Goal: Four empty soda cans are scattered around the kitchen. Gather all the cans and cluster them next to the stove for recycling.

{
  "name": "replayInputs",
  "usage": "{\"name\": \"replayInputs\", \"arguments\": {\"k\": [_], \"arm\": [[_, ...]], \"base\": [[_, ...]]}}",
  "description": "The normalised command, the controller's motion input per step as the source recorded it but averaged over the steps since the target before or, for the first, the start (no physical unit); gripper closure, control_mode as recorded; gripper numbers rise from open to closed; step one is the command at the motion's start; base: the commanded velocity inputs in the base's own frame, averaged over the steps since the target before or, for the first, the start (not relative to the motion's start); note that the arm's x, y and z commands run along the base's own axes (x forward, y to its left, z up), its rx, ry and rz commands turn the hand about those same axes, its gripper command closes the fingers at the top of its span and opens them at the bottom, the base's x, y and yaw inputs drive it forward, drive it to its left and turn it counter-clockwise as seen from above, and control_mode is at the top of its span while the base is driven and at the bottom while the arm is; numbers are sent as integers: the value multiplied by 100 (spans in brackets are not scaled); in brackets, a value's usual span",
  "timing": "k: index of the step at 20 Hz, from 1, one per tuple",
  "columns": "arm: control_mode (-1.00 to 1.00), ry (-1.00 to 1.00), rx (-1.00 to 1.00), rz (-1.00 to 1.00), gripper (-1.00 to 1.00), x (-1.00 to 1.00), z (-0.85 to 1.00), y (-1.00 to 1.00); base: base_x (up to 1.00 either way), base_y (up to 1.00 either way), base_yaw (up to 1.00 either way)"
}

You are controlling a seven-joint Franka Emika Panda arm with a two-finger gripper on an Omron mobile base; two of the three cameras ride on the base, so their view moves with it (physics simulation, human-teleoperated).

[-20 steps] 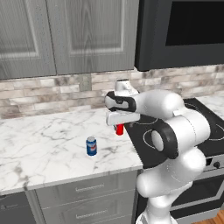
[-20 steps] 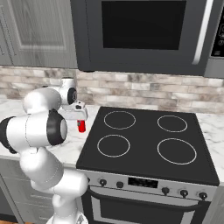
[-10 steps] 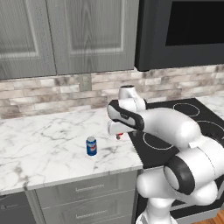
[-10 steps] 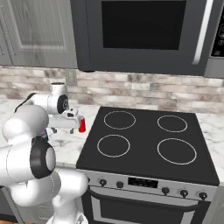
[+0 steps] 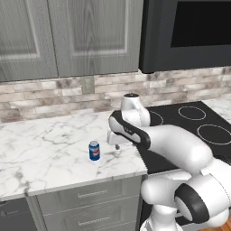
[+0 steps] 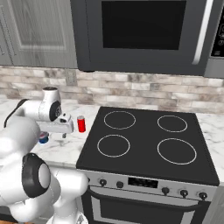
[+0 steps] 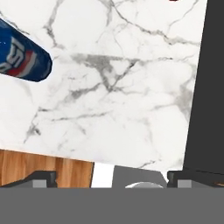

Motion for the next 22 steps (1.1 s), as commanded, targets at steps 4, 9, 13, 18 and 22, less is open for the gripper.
{"name": "replayInputs", "arguments": {"k": [4,9,13,18,22], "arm": [[-100,-2,0,0,-100,0,0,46],[-100,0,0,0,-100,0,0,48],[-100,0,0,0,-100,0,0,44],[-100,-1,0,0,-100,8,0,33],[-100,-3,0,0,-100,16,0,16]], "base": [[0,0,0],[0,0,0],[0,0,0],[0,0,0],[0,0,0]]}}
